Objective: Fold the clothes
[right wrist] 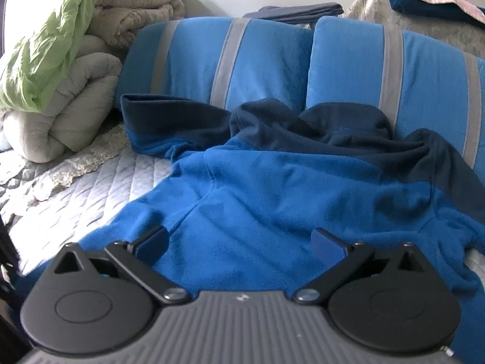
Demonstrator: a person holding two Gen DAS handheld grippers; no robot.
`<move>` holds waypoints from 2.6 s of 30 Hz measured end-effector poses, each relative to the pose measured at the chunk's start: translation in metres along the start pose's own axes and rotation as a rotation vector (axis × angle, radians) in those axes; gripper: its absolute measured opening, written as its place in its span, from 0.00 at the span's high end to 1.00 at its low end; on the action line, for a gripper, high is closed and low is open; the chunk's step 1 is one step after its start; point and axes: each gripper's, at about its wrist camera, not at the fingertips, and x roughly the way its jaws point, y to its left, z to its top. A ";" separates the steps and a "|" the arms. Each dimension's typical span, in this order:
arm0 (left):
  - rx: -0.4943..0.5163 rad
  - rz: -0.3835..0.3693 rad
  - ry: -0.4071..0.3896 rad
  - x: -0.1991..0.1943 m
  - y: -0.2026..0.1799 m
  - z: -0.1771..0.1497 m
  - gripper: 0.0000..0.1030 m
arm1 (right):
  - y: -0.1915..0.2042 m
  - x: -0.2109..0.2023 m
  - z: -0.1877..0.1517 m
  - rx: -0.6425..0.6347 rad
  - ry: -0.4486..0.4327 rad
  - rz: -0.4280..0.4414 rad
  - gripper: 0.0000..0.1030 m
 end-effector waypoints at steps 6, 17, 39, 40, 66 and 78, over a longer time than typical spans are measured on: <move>-0.406 -0.009 0.037 -0.018 0.037 -0.007 0.74 | -0.001 -0.002 0.000 -0.009 0.014 0.005 0.00; -0.474 0.254 -0.094 -0.063 0.059 -0.006 0.34 | 0.012 0.004 -0.008 -0.051 0.054 0.063 0.00; 0.033 -0.187 -0.197 -0.039 0.094 -0.018 0.28 | 0.060 0.036 -0.039 -0.237 0.111 0.101 0.00; 0.020 -0.215 -0.207 -0.037 0.096 -0.022 0.29 | 0.059 0.036 -0.039 -0.233 0.110 0.099 0.00; -0.369 -0.019 -0.560 -0.098 0.106 -0.067 0.28 | 0.061 0.037 -0.046 -0.266 0.116 0.065 0.00; -0.507 0.353 -0.893 -0.167 0.129 0.049 0.28 | 0.057 0.040 -0.048 -0.245 0.126 0.081 0.00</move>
